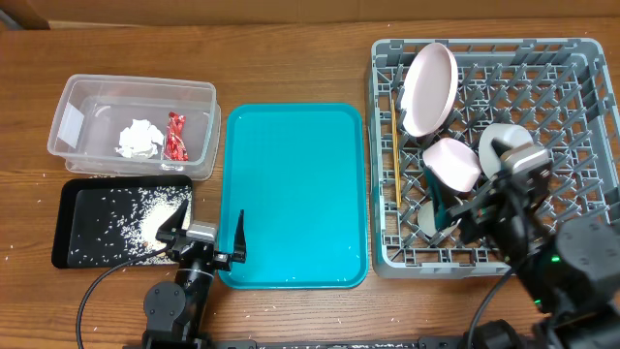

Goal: Sort waste into correct bins and load items into the dishwasher

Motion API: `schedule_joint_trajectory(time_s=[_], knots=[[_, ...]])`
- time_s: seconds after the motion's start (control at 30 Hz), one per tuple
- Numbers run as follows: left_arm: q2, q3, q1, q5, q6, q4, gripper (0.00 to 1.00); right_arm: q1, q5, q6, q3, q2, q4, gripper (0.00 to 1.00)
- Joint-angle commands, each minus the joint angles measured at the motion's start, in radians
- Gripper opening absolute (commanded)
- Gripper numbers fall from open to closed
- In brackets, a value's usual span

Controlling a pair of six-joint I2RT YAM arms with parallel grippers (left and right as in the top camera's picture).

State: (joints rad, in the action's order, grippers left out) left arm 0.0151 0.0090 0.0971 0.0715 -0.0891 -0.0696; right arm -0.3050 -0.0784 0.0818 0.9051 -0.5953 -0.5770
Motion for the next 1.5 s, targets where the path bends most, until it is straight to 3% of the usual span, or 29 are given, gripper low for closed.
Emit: schedule_joint_trajectory(time_s=[0.0,0.17,0.4,0.6,1.47], knots=[[-0.010,-0.005,-0.007,-0.003,-0.009,-0.002,1.00,0.053,-0.079,0.012,-0.163,0.122,0.043,1.00],[-0.010,-0.005,-0.007,-0.003,-0.009,-0.002,1.00,0.109,-0.160,0.008,-0.394,0.296,0.142,1.00],[-0.010,-0.005,-0.007,-0.003,-0.009,-0.002,1.00,0.150,-0.159,-0.132,-0.732,0.544,0.347,1.00],[-0.010,-0.005,-0.007,-0.003,-0.009,-0.002,1.00,0.149,-0.161,-0.136,-0.884,0.592,0.518,1.00],[-0.010,-0.005,-0.007,-0.003,-0.009,-0.002,1.00,0.148,-0.159,-0.135,-0.897,0.592,0.520,1.00]])
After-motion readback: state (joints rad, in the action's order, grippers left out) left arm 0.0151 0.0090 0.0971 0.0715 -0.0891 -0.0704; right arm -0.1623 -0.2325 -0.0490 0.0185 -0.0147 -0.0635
